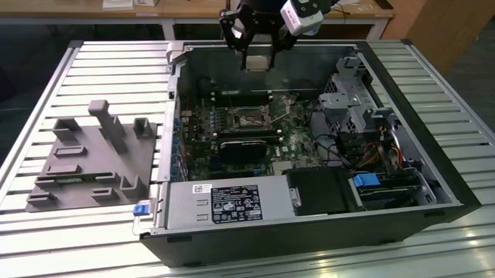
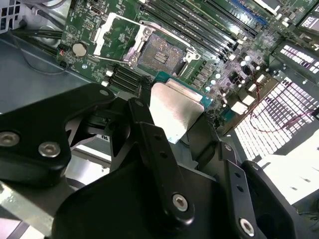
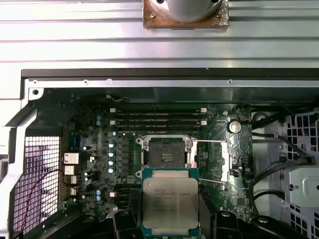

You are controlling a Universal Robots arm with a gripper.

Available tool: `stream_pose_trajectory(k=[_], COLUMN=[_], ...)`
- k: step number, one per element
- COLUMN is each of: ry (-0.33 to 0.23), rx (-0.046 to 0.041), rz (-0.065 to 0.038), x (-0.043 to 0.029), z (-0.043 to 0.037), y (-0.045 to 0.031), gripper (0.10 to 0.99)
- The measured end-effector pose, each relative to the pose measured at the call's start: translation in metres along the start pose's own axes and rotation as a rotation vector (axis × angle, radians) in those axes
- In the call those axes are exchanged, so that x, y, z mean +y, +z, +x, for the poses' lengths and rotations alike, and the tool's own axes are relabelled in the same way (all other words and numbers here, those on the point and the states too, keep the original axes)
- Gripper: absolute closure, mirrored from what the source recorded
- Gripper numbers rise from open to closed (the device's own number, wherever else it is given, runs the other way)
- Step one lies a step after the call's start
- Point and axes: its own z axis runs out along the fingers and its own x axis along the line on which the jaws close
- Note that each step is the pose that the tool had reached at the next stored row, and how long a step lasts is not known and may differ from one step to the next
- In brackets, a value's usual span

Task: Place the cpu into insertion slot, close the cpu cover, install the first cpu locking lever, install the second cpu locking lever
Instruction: 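Place the cpu into insertion slot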

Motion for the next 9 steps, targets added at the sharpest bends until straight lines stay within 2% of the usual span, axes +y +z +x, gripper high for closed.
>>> stream_pose_trajectory(k=[9], ry=[0.0], rx=[-0.0005], rz=[0.0], x=[-0.0012], z=[-0.0002], y=[0.0133], gripper=[0.549])
